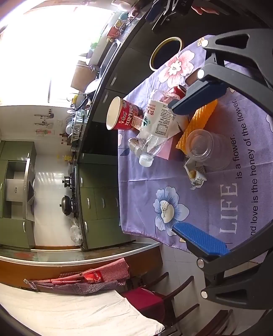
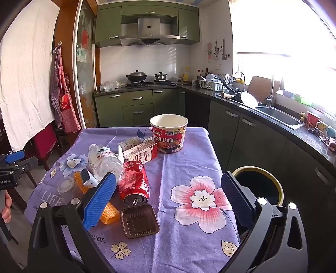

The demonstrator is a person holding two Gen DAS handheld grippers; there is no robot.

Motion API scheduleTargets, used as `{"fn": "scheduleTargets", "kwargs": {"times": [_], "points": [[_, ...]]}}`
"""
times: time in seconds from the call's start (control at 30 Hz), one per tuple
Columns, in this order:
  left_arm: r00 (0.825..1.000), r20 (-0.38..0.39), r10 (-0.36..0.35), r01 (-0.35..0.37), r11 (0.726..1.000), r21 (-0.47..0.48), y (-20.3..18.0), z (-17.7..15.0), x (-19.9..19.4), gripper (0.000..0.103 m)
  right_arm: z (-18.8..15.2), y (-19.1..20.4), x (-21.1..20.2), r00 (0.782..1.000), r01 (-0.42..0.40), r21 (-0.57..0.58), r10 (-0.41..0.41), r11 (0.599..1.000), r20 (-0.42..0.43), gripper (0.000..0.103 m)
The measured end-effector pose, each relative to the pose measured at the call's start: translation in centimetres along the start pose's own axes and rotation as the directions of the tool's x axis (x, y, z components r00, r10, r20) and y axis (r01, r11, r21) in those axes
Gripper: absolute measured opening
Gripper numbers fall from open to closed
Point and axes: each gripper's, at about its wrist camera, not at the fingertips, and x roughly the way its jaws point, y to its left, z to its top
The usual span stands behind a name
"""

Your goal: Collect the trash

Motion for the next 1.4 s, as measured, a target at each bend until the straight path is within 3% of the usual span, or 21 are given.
{"fn": "scheduleTargets", "kwargs": {"times": [1.4], "points": [[1.000, -0.012, -0.010, 0.010, 1.000, 0.010, -0.48, 0.07, 0.51, 0.097, -0.09, -0.11, 0.44, 1.000, -0.004, 0.007, 0.004, 1.000, -0.014, 0.099]]}}
